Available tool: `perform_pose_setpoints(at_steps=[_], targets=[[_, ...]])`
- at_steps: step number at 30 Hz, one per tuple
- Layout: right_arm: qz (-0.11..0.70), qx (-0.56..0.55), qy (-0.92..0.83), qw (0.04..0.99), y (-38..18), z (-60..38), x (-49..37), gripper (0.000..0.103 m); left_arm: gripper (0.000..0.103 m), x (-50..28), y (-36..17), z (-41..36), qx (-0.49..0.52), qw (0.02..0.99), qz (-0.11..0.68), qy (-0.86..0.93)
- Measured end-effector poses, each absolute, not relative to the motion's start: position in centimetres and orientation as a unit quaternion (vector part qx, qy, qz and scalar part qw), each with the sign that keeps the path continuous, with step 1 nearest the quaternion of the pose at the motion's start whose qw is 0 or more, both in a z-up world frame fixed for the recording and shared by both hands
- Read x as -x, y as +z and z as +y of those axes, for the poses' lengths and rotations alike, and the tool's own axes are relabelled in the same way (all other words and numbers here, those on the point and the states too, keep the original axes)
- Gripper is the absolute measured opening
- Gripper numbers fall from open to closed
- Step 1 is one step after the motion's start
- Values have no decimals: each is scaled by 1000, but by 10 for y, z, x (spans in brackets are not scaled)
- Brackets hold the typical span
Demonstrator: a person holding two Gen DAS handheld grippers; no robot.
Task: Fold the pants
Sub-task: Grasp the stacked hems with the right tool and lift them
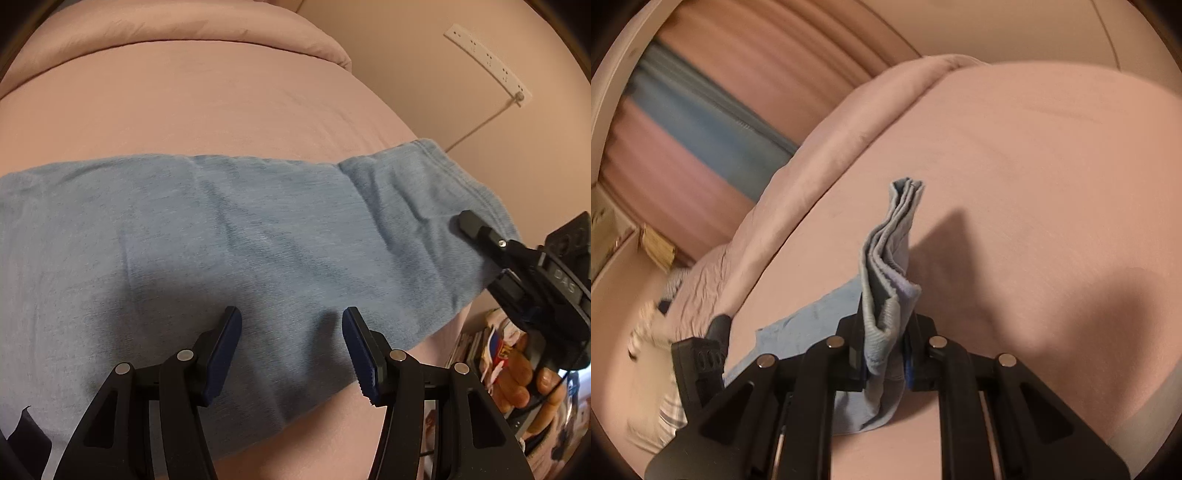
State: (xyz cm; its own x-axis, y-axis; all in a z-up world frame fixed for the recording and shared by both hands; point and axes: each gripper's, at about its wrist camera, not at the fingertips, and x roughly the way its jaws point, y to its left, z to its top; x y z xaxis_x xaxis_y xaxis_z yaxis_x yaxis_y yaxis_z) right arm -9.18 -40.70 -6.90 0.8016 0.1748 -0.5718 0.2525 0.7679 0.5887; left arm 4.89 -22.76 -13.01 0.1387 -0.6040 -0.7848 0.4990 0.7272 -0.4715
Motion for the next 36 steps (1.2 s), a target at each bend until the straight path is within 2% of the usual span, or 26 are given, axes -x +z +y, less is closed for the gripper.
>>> perform_pose_setpoints(at_steps=[11, 18, 26, 27, 28, 31, 36], targets=[[323, -291, 20, 900, -43, -381, 75, 14, 56, -58, -134, -180, 112, 752, 549, -348], [334, -246, 56, 908, -33, -349, 62, 14, 56, -69, -138, -119, 179, 756, 547, -311], [383, -179, 110, 899, -58, -289, 32, 14, 56, -83, -123, -76, 291, 730, 519, -336], [390, -167, 117, 898, -63, -279, 29, 14, 59, -85, -123, -74, 301, 724, 518, -342], [399, -154, 128, 895, -69, -269, 26, 14, 63, -88, -125, -74, 309, 716, 521, -347], [416, -113, 142, 891, -85, -243, 22, 14, 63, -97, -133, -73, 319, 703, 539, -336], [435, -85, 143, 885, -101, -229, 14, 14, 63, -97, -149, -46, 406, 665, 527, -339]])
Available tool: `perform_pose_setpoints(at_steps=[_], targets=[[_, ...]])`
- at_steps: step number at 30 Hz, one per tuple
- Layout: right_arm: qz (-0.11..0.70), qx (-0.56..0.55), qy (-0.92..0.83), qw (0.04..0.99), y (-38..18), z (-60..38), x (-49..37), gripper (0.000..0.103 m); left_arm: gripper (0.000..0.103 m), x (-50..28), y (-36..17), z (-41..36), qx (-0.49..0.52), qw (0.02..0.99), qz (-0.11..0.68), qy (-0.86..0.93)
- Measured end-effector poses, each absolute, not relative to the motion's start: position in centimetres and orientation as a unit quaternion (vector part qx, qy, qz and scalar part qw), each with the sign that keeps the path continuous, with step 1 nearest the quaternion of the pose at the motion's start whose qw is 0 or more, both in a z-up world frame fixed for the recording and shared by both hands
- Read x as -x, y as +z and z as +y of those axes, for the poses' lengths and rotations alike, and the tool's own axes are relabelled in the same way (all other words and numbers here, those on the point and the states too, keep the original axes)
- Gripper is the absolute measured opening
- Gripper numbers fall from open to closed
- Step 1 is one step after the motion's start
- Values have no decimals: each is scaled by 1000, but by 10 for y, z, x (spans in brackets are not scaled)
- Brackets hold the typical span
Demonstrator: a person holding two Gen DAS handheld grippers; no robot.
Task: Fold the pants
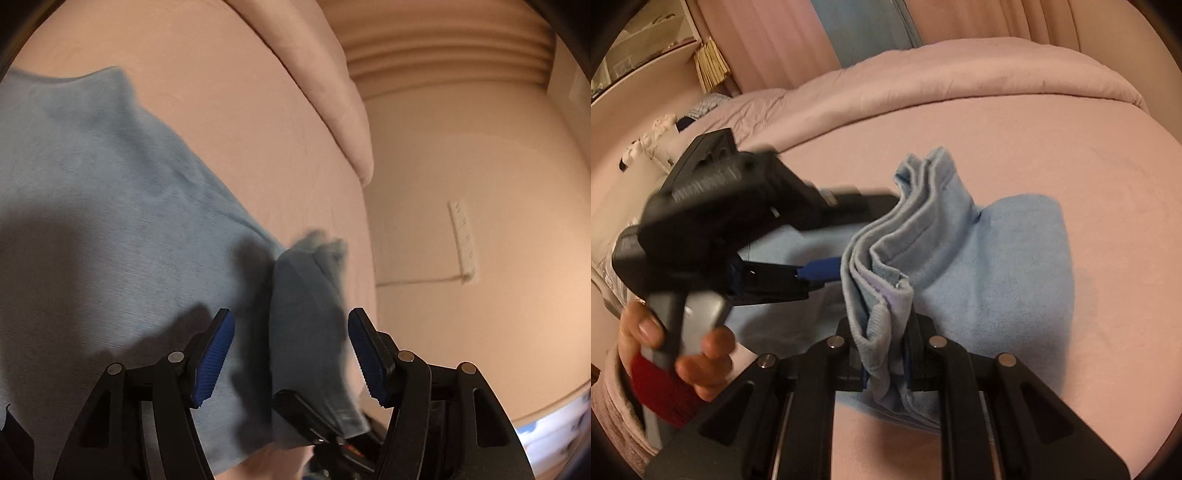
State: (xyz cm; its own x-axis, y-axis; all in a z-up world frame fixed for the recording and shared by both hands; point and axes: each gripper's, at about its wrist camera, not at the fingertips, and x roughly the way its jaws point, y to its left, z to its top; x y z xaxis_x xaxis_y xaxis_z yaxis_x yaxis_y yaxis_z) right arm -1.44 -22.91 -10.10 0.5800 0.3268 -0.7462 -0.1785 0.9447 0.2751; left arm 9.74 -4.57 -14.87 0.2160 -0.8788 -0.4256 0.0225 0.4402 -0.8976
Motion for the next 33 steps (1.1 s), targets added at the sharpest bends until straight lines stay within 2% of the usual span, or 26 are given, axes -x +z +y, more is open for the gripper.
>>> perform_pose_setpoints(at_steps=[7, 9, 10, 12, 19, 29, 31, 33], targets=[[455, -60, 146, 877, -116, -214, 9, 14, 63, -102, -156, -54, 392, 648, 550, -351], [457, -51, 147, 876, -119, -209, 9, 14, 36, -103, -156, -59, 374, 663, 552, -342], [456, -43, 145, 877, -120, -207, 10, 14, 13, -107, -157, -65, 363, 668, 554, -339], [455, -21, 137, 880, -121, -200, 9, 14, 9, -109, -155, -67, 357, 675, 554, -332], [427, 42, 152, 891, -116, -157, 6, 14, 7, -112, -134, -21, 322, 746, 504, -292], [428, 60, 217, 875, -128, -100, -13, 18, 6, -120, -146, 30, 275, 783, 514, -217], [444, 59, 224, 866, -137, -96, -21, 23, 7, -120, -151, 28, 261, 786, 524, -200], [456, 47, 245, 854, -140, -99, -24, 39, 10, -119, -149, 33, 265, 786, 522, -197]])
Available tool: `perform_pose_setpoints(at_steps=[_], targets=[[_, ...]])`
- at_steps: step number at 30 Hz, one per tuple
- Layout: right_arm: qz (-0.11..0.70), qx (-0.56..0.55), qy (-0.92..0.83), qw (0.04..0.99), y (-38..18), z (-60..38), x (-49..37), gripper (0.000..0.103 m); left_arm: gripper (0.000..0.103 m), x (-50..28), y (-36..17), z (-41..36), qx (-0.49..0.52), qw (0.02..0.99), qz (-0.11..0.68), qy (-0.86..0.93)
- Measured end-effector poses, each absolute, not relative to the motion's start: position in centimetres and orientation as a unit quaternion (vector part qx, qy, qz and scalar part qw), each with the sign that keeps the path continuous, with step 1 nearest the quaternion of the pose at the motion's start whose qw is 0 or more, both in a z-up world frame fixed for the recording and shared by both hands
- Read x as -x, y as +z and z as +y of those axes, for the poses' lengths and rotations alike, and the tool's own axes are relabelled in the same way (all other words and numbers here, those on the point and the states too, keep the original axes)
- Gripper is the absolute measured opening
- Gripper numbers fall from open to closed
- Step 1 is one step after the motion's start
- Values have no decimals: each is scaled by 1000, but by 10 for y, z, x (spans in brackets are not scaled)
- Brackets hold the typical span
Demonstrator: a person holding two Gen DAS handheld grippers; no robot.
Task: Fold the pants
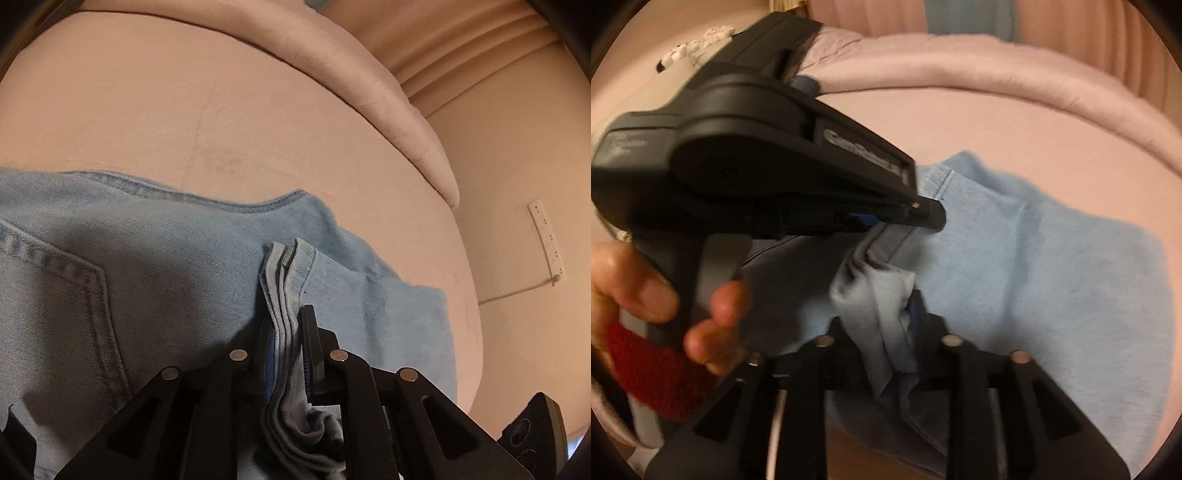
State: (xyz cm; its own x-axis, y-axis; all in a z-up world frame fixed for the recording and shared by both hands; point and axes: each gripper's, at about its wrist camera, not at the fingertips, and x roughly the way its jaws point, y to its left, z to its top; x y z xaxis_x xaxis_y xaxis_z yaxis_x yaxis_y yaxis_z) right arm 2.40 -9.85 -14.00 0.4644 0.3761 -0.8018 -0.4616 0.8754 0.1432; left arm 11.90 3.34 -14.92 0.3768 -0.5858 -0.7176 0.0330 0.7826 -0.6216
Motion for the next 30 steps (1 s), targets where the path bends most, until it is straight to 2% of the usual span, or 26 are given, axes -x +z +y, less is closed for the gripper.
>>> perform_pose_setpoints(at_steps=[1, 7, 11, 14, 16, 19, 20, 22, 25, 26, 30], targets=[[457, 38, 257, 850, -138, -101, -24, 41, 13, -117, -144, 35, 253, 794, 520, -189], [448, -75, 290, 842, -93, -151, -20, 39, 13, -90, -93, 35, 164, 854, 460, -179], [421, -138, 246, 862, -64, -218, -31, 37, 13, -74, -77, -5, 139, 854, 442, -237], [435, -115, 187, 873, -68, -241, -55, 30, 13, -64, -91, -51, 124, 827, 467, -288], [457, -90, 154, 871, -86, -243, -67, 28, 13, -55, -105, -82, 103, 812, 484, -310], [506, -60, 110, 853, -129, -247, -86, 18, 13, -41, -136, -124, 54, 790, 514, -329], [491, -62, 114, 861, -133, -249, -84, 15, 13, -38, -143, -131, 33, 794, 514, -322], [485, -66, 120, 864, -131, -253, -81, 15, 13, -33, -144, -134, 14, 807, 495, -322], [492, -72, 115, 860, -120, -256, -74, 17, 13, -42, -133, -124, 38, 795, 512, -322], [485, -71, 118, 863, -114, -254, -69, 22, 13, -43, -124, -115, 47, 805, 497, -319], [447, -50, 158, 879, -83, -247, -32, 22, 13, -47, -106, -84, 42, 839, 459, -288]])
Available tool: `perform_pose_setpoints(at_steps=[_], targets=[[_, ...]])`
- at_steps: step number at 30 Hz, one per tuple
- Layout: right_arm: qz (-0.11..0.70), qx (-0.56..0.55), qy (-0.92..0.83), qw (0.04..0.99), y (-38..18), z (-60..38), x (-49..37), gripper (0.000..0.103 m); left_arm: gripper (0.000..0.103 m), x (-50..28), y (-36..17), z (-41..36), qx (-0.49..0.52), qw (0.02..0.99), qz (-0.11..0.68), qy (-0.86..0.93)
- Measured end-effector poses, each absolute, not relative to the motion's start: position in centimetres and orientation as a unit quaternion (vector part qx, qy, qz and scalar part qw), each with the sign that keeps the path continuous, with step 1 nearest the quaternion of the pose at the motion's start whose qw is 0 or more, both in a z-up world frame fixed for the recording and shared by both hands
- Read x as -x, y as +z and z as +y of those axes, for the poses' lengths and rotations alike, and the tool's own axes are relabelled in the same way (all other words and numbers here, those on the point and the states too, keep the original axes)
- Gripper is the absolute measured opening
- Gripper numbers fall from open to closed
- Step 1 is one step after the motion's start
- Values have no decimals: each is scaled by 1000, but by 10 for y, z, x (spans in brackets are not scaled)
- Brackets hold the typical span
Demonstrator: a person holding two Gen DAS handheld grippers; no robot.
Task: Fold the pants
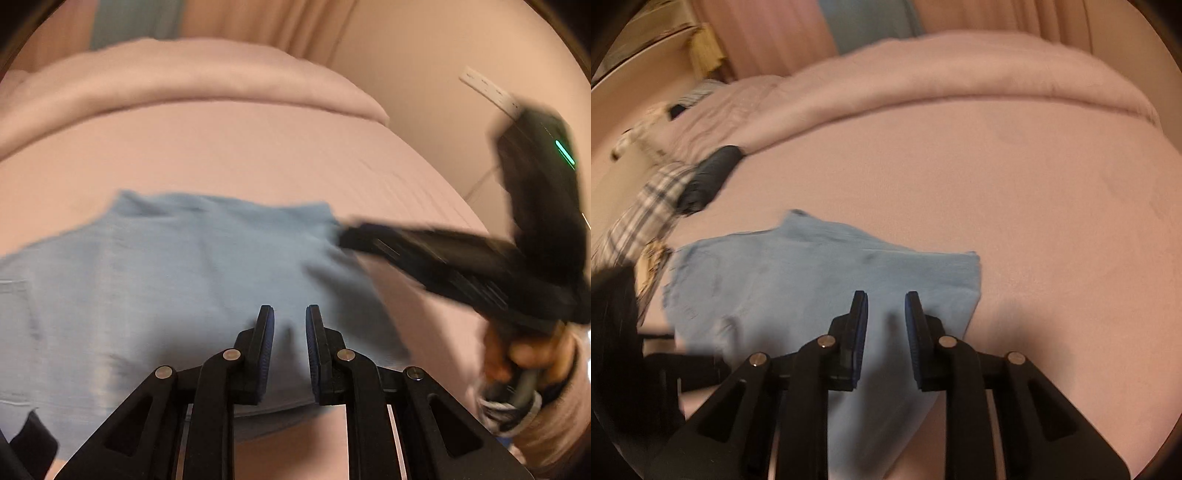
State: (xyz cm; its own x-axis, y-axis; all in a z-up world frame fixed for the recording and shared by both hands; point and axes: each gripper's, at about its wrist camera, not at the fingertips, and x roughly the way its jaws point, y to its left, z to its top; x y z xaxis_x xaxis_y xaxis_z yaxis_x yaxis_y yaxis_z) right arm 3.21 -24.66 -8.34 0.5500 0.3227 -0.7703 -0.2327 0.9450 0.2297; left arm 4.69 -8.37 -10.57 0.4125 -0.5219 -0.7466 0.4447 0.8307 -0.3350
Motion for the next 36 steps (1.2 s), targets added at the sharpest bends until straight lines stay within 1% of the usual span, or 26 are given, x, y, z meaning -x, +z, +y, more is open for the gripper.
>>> perform_pose_setpoints(at_steps=[2, 3, 4, 6, 8, 9, 10, 13, 14, 15, 16, 17, 18, 19, 20, 22, 26, 32, 36], targets=[[444, -42, 174, 878, -81, -244, -16, 22, 13, -57, -114, -67, 56, 842, 470, -259], [449, -32, 188, 873, -82, -238, -4, 19, 13, -61, -122, -59, 63, 841, 479, -246], [453, -21, 193, 870, -85, -237, 2, 18, 13, -64, -129, -59, 64, 839, 487, -232], [468, 5, 193, 862, -101, -229, 13, 19, 13, -72, -152, -53, 72, 828, 512, -218], [500, 16, 182, 846, -129, -233, 20, 16, 13, -73, -155, -46, 95, 831, 502, -223], [501, 12, 181, 846, -143, -236, 23, 16, 13, -75, -155, -43, 107, 828, 504, -223], [485, -3, 182, 856, -146, -240, 26, 16, 13, -76, -154, -42, 112, 826, 506, -222], [480, -35, 186, 857, -144, -247, 24, 18, 13, -72, -149, -33, 115, 827, 508, -212], [482, -43, 185, 856, -141, -248, 24, 18, 18, -70, -144, -34, 111, 832, 503, -207], [480, -47, 183, 856, -136, -252, 27, 20, 25, -65, -140, -31, 108, 837, 496, -203], [474, -54, 183, 859, -130, -252, 29, 24, 44, -60, -133, -24, 110, 845, 485, -197], [468, -61, 185, 862, -124, -249, 32, 31, 50, -56, -129, -18, 120, 848, 477, -198], [462, -68, 190, 864, -119, -249, 36, 40, 59, -40, -123, -9, 131, 851, 467, -200], [457, -72, 194, 865, -114, -248, 38, 42, 68, -34, -116, 3, 142, 859, 453, -191], [454, -72, 197, 866, -111, -244, 39, 42, 72, -29, -112, 11, 147, 865, 444, -181], [453, -65, 208, 865, -107, -232, 38, 43, 72, -18, -102, 34, 168, 874, 426, -165], [454, -56, 232, 858, -103, -212, 40, 45, 72, 1, -95, 95, 241, 878, 396, -124], [463, -49, 261, 846, -106, -178, 31, 46, 72, 24, -115, 166, 328, 865, 376, -54], [466, -34, 278, 839, -106, -162, 32, 46, 72, 29, -132, 196, 386, 844, 369, -37]])
